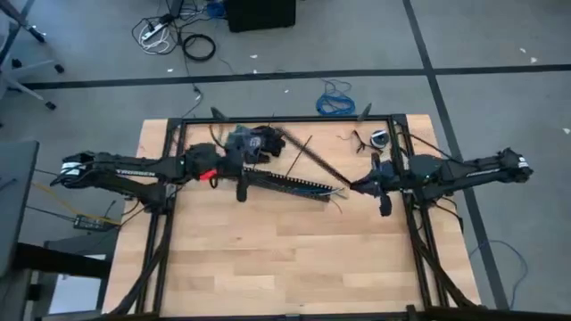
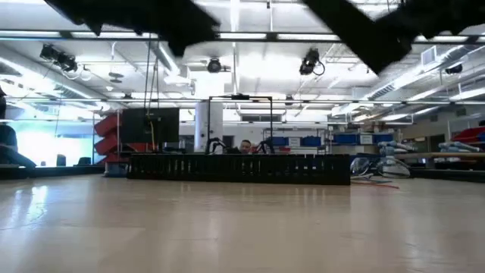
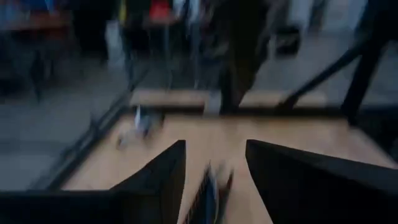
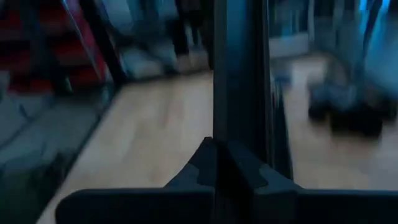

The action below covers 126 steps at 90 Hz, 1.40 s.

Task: Ziptie cables
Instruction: Close the black cable duct cover

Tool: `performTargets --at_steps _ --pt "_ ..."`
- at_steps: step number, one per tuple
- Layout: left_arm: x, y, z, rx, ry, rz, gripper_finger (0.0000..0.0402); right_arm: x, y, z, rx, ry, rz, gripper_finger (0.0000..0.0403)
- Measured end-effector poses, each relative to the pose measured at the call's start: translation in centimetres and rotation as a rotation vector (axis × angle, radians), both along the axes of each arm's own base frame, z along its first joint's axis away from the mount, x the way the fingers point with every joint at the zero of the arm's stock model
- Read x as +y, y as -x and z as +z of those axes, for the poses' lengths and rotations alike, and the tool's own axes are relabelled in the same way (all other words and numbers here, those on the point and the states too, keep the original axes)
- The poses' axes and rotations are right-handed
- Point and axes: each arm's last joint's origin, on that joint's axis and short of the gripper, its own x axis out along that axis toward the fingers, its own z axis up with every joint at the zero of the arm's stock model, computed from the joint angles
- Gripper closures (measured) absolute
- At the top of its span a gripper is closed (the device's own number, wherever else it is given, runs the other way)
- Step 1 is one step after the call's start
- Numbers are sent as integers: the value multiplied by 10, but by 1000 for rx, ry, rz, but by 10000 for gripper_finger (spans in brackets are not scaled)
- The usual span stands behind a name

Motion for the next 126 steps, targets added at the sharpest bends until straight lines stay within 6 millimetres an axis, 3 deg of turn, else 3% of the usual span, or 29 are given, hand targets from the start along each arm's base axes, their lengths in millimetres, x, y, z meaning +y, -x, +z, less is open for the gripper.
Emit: performTargets --at_steps 13,24,51,68,91,126 --pt "-4 -1 26 -300 -71 -142 239 4 -4 10 -314 52 172 400" --pt "-3 -2 32 -386 -90 -190 239 8 -13 15 -430 57 268 400" --pt "-2 -34 37 -362 -94 -319 239 13 -69 17 -357 3 266 400" --pt "-4 -35 40 -372 -154 -379 239 15 -93 22 -330 25 296 400" --pt "-5 -40 28 -289 -138 -424 239 15 -110 17 -279 21 288 400" --pt "-4 -41 26 -282 -217 -388 239 5 -114 12 -254 53 247 400"
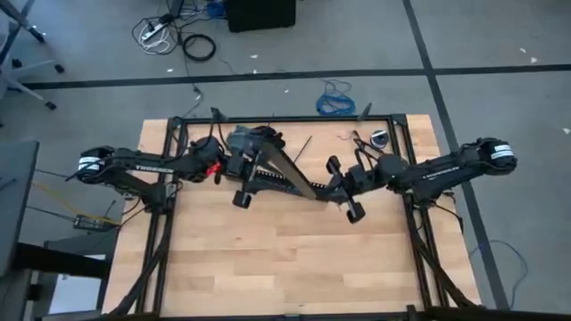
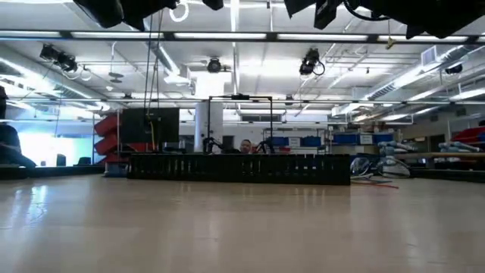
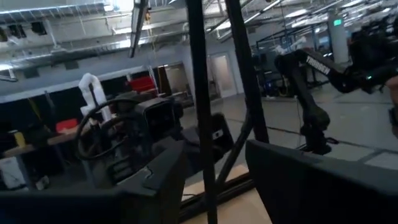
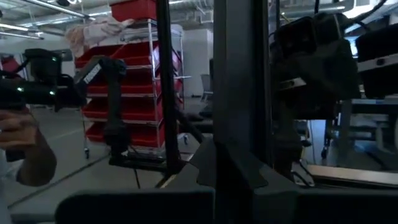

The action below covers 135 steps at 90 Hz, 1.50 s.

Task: Ziptie cables
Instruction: Close the black cable duct cover

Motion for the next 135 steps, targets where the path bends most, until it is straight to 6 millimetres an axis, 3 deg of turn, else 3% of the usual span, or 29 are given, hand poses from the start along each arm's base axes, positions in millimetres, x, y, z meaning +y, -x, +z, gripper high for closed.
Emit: performTargets --at_steps 23,45,135 --pt "17 -1 -6 46 -33 223 239 -15 -1 -3 47 -34 -44 400" --pt "37 1 -14 114 -75 279 239 -21 -1 -3 42 -24 -41 400" --pt "40 3 -11 74 -107 169 239 -35 -5 -10 67 -13 -73 400"
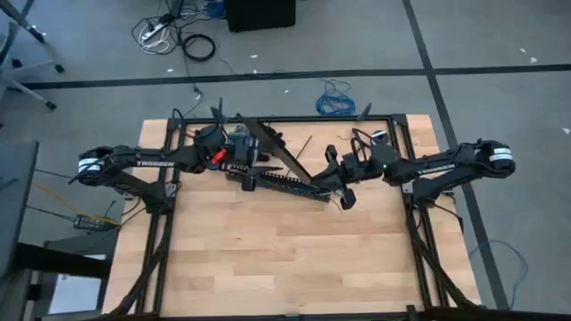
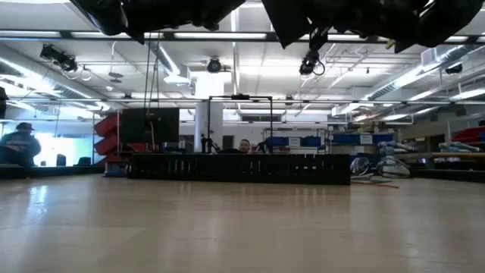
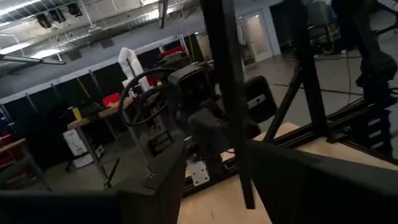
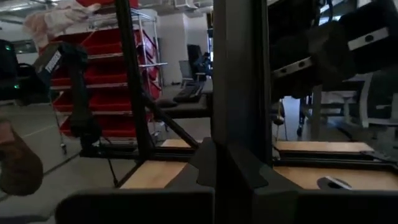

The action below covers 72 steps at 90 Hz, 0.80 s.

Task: Ziptie cables
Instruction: Close the black cable duct cover

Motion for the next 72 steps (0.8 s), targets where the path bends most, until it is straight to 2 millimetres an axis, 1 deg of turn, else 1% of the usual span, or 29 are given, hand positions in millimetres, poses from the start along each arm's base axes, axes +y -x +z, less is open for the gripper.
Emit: performTargets --at_steps 13,44,52,72 --pt "-2 1 4 -29 43 -45 239 -7 1 0 2 9 11 400" --pt "-2 1 15 -103 70 -29 239 -13 2 0 3 18 22 400" --pt "-2 -4 23 -110 69 -56 239 -12 2 0 3 19 27 400" --pt "1 -21 26 -85 79 -119 239 -12 2 -2 16 18 26 400"
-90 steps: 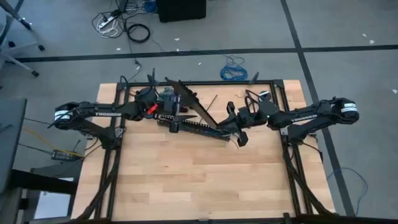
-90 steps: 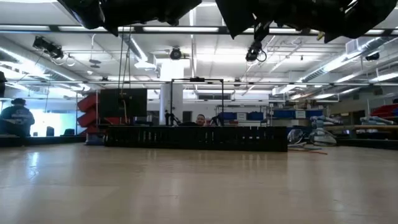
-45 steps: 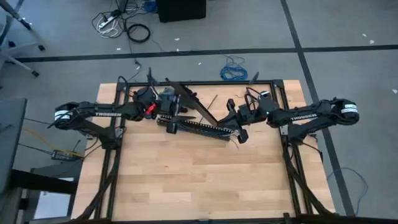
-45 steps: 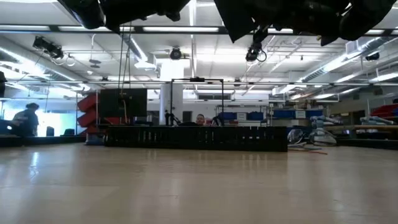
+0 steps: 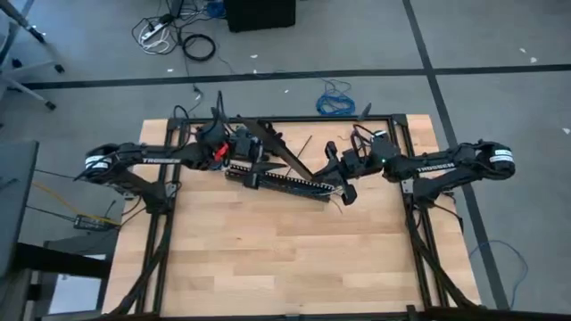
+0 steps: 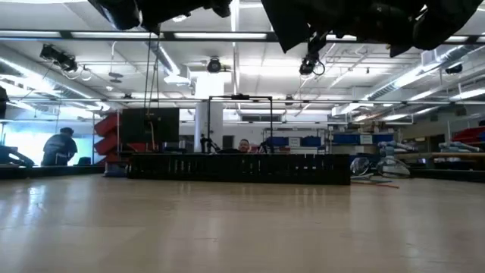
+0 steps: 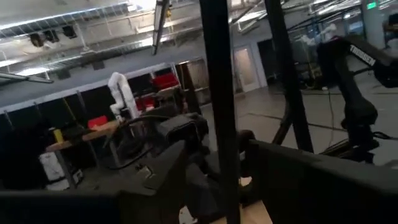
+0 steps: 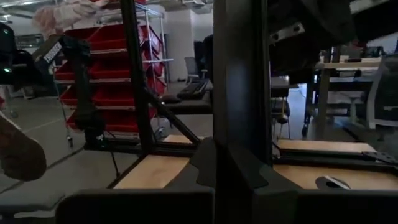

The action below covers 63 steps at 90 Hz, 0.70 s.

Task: Ziptie cables
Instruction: Close the black cable duct cover

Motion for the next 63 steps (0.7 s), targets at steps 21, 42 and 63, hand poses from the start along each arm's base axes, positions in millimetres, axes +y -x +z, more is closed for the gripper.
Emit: performTargets --at_steps 21,42,63 --pt "0 -5 0 15 12 -46 247 0 0 -2 21 6 -11 400" --pt "-2 -5 0 13 -26 -93 383 -1 0 -2 17 17 -19 364" --pt "-4 -6 1 1 -17 -69 386 -4 0 -1 5 33 -130 333"
